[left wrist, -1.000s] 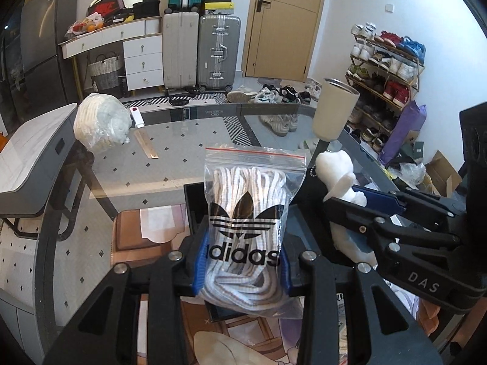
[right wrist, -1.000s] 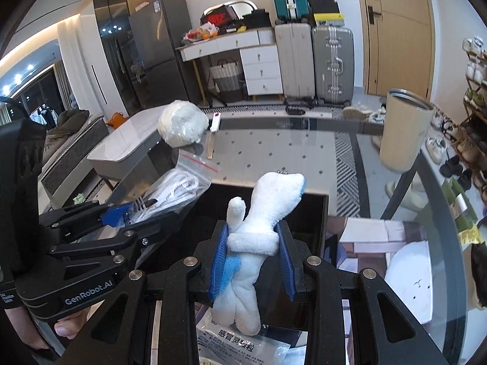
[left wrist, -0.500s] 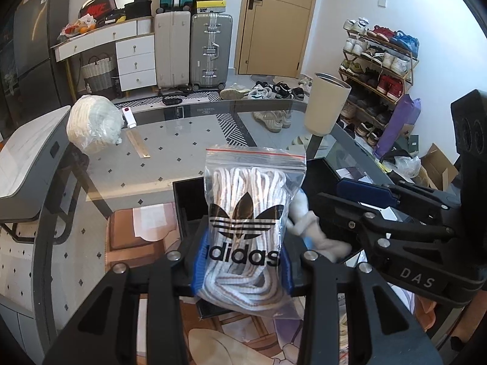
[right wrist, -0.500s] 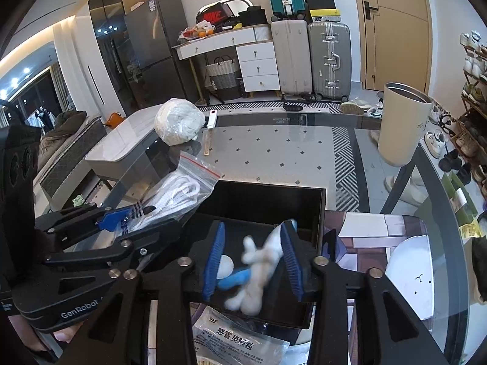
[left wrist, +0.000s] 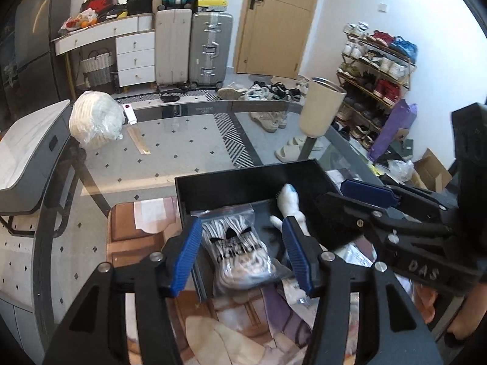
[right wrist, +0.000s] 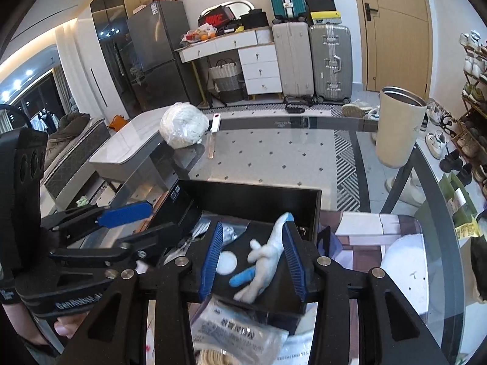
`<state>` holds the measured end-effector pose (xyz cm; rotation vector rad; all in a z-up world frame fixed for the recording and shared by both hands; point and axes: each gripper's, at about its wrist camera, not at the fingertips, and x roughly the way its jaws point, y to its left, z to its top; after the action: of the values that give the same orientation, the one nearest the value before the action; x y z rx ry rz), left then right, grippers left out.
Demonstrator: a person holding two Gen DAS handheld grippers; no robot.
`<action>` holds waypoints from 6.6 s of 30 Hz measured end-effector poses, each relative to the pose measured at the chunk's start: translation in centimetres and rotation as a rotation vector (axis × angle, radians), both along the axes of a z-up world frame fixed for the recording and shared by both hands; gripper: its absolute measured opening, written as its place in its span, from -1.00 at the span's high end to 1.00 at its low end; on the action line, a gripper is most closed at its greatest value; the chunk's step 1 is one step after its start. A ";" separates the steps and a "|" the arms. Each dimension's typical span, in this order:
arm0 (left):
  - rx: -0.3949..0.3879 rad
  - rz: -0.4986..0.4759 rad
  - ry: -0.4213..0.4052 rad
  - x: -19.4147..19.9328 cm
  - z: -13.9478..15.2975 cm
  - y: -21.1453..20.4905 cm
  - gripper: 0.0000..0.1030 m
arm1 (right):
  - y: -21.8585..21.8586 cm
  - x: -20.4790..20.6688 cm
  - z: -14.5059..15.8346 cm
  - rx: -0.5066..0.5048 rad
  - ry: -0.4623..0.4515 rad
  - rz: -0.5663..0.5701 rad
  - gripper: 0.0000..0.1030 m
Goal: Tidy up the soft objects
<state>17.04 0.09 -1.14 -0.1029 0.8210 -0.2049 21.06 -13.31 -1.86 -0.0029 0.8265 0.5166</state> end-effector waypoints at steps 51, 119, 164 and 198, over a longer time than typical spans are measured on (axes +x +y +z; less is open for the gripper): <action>0.135 -0.222 0.132 -12.3 -4.8 0.1 -0.42 | -7.1 -7.4 -7.1 -0.250 0.266 -0.041 0.05; -0.016 -0.158 0.320 -7.9 -6.8 -1.0 -0.50 | -5.4 -5.3 -7.2 -0.163 0.335 -0.020 -0.23; 0.129 -0.054 0.241 -5.9 -7.6 0.4 0.14 | -3.8 -7.2 -7.6 -0.314 0.207 0.050 0.12; 0.078 -0.012 -0.509 -13.9 4.8 1.5 0.18 | -4.1 -17.1 6.0 0.043 -0.515 0.069 0.63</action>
<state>3.15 1.59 3.66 0.0291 0.3221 -0.1988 3.99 -17.43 4.15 -0.1207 0.3126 0.5659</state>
